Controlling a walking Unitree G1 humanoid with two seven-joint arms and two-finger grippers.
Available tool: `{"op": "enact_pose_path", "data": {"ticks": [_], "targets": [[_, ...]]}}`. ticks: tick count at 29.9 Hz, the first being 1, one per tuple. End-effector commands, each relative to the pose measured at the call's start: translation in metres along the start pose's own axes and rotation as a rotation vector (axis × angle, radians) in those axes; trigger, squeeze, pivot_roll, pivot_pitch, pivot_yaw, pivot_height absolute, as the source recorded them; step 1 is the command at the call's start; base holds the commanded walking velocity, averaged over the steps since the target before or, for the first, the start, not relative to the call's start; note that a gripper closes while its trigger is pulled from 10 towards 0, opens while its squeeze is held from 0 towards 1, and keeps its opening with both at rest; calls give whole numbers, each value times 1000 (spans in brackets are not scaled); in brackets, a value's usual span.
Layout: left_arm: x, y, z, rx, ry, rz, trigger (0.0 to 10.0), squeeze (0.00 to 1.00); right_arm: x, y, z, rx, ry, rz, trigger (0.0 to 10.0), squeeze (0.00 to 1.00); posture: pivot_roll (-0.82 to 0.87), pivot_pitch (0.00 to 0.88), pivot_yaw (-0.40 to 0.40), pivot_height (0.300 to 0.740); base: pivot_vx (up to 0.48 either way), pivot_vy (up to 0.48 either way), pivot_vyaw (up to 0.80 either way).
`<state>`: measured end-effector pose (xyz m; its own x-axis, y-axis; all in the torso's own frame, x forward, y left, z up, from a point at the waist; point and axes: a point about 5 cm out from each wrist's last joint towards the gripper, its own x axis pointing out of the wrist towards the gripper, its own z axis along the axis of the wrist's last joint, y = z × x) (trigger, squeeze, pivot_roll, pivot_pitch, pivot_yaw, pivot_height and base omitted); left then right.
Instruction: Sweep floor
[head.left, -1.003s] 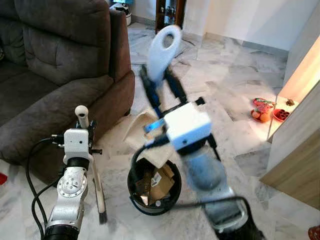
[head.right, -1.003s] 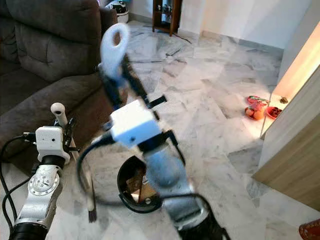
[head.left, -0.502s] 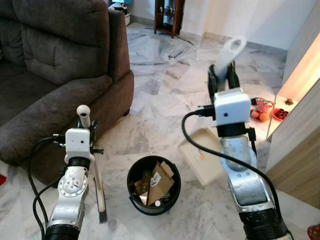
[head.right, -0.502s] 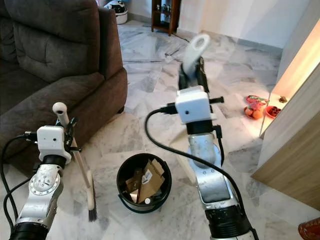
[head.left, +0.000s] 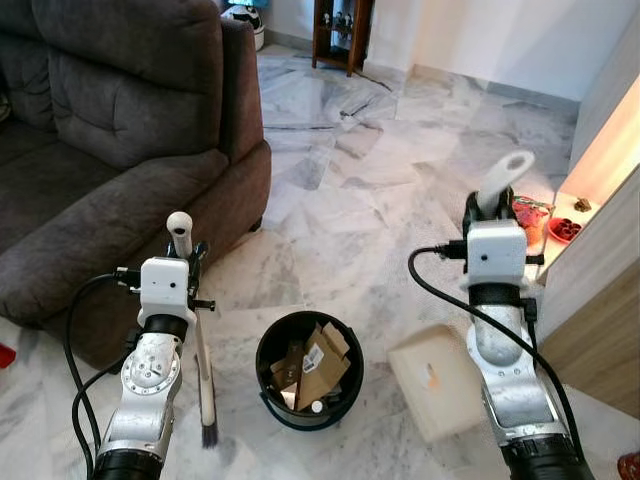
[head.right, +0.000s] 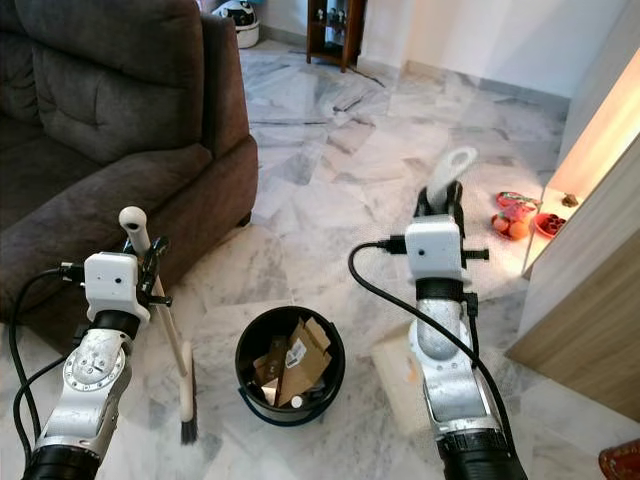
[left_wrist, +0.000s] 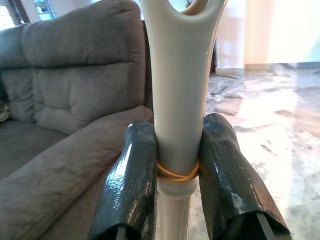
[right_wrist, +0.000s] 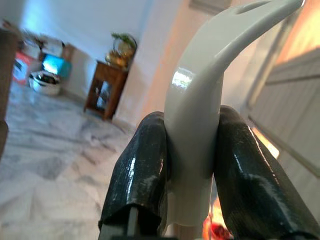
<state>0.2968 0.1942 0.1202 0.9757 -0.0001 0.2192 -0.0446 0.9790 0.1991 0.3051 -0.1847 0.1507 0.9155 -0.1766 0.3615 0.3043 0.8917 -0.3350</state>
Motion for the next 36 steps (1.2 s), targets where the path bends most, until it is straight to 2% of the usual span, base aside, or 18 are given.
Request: {"op": "enact_pose_path", "data": {"ticks": [1,4,10,19,36], "targets": [[1,-2,8,-9,-40,-19,10000,12,2,-4,2,28,-19,-23,10000,0,15,57,-14,740,0,0,0],[-1,-4,7,-17,-34,-39,10000,8,-3,-3,-18,117,86,-22,10000,0,16,47,-12,740,0,0,0],[-3,-6,6,-27,-25,-69,10000,12,-5,-3,-28,145,131,-11,10000,0,21,44,-13,740,0,0,0],[-7,-13,4,-47,-12,-113,10000,12,-7,4,-32,169,129,76,10000,0,17,50,-16,740,0,0,0],[-8,-10,5,-47,-7,-104,10000,0,-8,4,-37,210,151,93,10000,0,15,68,-24,740,0,0,0]]}}
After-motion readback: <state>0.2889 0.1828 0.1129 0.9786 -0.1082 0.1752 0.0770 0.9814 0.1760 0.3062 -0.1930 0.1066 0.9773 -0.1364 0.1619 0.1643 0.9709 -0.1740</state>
